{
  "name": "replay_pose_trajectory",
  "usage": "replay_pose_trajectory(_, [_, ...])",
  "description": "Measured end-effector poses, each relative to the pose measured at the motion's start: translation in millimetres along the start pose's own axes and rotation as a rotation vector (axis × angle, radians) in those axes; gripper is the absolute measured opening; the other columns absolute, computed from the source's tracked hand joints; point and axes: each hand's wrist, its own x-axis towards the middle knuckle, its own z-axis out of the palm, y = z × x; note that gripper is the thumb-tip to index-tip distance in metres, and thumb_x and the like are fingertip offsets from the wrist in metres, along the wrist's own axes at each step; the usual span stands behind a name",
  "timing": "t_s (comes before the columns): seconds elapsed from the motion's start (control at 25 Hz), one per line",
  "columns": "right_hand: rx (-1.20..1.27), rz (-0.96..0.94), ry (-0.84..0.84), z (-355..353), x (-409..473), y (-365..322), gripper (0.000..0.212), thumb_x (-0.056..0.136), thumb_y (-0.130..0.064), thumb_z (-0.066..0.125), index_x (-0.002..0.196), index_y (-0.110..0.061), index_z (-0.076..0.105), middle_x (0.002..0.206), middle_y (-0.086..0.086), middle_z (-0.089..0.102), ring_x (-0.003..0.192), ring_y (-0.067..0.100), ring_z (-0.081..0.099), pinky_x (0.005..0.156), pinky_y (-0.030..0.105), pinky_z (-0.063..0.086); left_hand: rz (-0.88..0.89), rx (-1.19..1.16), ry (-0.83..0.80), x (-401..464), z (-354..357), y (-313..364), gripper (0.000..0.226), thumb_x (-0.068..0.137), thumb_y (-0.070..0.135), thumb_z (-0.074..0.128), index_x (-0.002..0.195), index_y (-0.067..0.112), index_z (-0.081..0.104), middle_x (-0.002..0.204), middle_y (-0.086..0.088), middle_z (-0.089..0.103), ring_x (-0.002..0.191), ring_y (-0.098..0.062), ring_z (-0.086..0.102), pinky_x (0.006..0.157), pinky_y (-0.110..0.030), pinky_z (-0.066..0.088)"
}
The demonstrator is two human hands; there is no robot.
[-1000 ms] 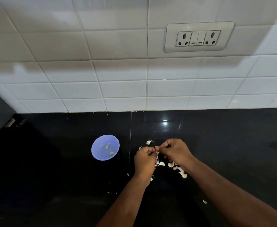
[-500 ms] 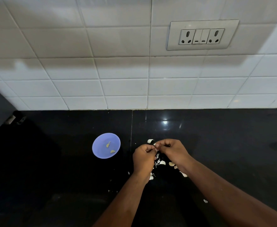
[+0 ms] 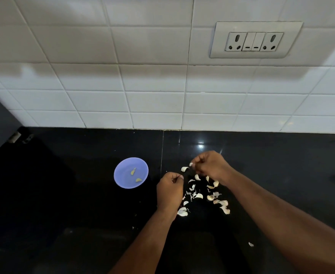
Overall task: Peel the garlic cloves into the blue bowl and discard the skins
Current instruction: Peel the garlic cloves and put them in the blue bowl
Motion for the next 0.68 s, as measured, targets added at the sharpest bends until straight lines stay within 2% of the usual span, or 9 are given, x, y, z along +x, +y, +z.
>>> replay_pose_trajectory(0.08, [-0.146, -0.09, 0.09, -5.9, 5.6, -12.1, 0.007, 0.093, -0.016, 0.073, 0.091, -0.017, 0.08, 0.088, 0.001, 0.079, 0.083, 0.016, 0.073, 0.079, 0.031, 0.061, -0.002, -0.003, 0.003, 1.7, -0.8, -2.3, 0.013, 0.098, 0.02, 0.066, 0.087, 0.021, 0.072, 0.081, 0.003, 0.073, 0.073, -0.012, 0.067, 0.066, -0.025, 0.05])
replay_pose_trajectory(0.16, [-0.423, -0.131, 0.124, -2.0, 7.4, -12.1, 0.011, 0.096, -0.021, 0.069, 0.1, -0.022, 0.079, 0.102, -0.002, 0.076, 0.095, 0.019, 0.071, 0.088, 0.035, 0.059, -0.006, 0.008, 0.006, 2.4, -1.1, -2.5, 0.013, 0.099, 0.02, 0.066, 0.088, 0.02, 0.072, 0.081, 0.003, 0.073, 0.073, -0.012, 0.067, 0.066, -0.024, 0.05])
replay_pose_trajectory(0.28, [-0.734, -0.064, 0.011, 15.9, 3.1, 3.0, 0.02, 0.091, -0.017, 0.063, 0.108, -0.02, 0.073, 0.113, 0.007, 0.072, 0.103, 0.032, 0.069, 0.084, 0.038, 0.057, -0.022, 0.01, 0.0, 4.8, -0.1, -2.8, 0.011, 0.099, 0.022, 0.065, 0.09, 0.022, 0.072, 0.084, 0.004, 0.074, 0.08, -0.016, 0.071, 0.069, -0.028, 0.054])
replay_pose_trajectory(0.36, [-0.733, -0.046, -0.01, 18.4, 4.4, 7.5, 0.019, 0.09, -0.017, 0.061, 0.106, -0.019, 0.072, 0.11, 0.009, 0.072, 0.1, 0.034, 0.069, 0.082, 0.038, 0.056, -0.034, 0.002, -0.007, 5.0, 0.8, -0.1, 0.011, 0.099, 0.024, 0.064, 0.091, 0.024, 0.072, 0.086, 0.004, 0.074, 0.083, -0.018, 0.072, 0.07, -0.032, 0.055])
replay_pose_trajectory(0.44, [-0.63, -0.05, 0.016, 17.1, 5.8, 11.8, 0.017, 0.092, -0.019, 0.061, 0.103, -0.022, 0.074, 0.106, 0.006, 0.073, 0.098, 0.032, 0.069, 0.082, 0.039, 0.057, -0.046, -0.02, -0.014, 6.4, 1.4, 1.9, 0.012, 0.1, 0.024, 0.064, 0.091, 0.024, 0.072, 0.087, 0.002, 0.075, 0.082, -0.017, 0.071, 0.07, -0.034, 0.055])
replay_pose_trajectory(0.56, [-0.533, -0.103, 0.073, 15.1, 4.7, 16.6, 0.014, 0.093, -0.023, 0.064, 0.099, -0.026, 0.077, 0.103, 0.001, 0.074, 0.096, 0.028, 0.07, 0.084, 0.041, 0.059, -0.066, -0.069, -0.029, 6.5, 1.7, 3.4, 0.012, 0.101, 0.022, 0.063, 0.092, 0.022, 0.072, 0.086, -0.001, 0.075, 0.074, -0.013, 0.066, 0.062, -0.031, 0.051])
replay_pose_trajectory(0.68, [-0.53, -0.198, 0.209, 12.5, 5.0, 18.4, 0.014, 0.097, -0.021, 0.063, 0.101, -0.021, 0.077, 0.105, 0.002, 0.069, 0.095, 0.028, 0.068, 0.082, 0.041, 0.058, -0.091, -0.098, -0.043, 5.1, 2.2, 2.7, 0.013, 0.101, 0.02, 0.062, 0.091, 0.02, 0.071, 0.084, 0.0, 0.072, 0.071, -0.011, 0.063, 0.058, -0.027, 0.049])
